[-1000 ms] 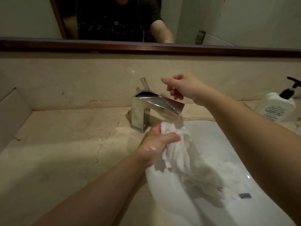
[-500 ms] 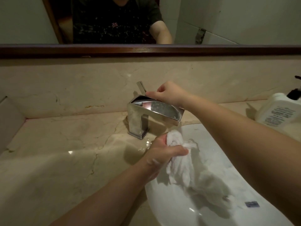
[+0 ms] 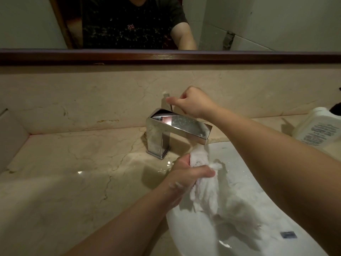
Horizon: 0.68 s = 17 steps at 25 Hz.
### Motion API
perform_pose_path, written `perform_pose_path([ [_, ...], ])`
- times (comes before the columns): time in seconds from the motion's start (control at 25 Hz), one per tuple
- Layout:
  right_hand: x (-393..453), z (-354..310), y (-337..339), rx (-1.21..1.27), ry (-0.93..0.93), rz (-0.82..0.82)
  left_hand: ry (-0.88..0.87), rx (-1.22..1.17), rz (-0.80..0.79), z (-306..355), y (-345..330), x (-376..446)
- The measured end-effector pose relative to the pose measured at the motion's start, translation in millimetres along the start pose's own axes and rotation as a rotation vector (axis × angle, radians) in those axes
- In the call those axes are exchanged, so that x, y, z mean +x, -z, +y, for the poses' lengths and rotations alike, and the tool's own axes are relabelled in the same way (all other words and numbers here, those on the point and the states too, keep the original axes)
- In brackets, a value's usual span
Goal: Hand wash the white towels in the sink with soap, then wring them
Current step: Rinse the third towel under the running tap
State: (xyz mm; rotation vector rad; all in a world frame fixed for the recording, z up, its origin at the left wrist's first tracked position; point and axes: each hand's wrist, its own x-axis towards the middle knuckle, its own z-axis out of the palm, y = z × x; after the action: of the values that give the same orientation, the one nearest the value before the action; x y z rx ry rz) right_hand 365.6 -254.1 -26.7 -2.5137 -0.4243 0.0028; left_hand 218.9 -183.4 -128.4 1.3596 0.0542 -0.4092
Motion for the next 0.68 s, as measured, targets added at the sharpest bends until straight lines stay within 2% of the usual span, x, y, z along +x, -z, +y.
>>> perform_pose_path([
  [0.2,-9,6,1,0.047,-0.07,-0.04,-0.014,-0.039,0.077,3,0,-2],
  [0.48,-83,66,-9,0.525,-0.186,0.008,-0.008,0.043,0.118,5,-3,-2],
  [0.68,-131,80,-32,0.691,-0.284,-0.169,-0.006,0.046,0.101,2,-6,-3],
])
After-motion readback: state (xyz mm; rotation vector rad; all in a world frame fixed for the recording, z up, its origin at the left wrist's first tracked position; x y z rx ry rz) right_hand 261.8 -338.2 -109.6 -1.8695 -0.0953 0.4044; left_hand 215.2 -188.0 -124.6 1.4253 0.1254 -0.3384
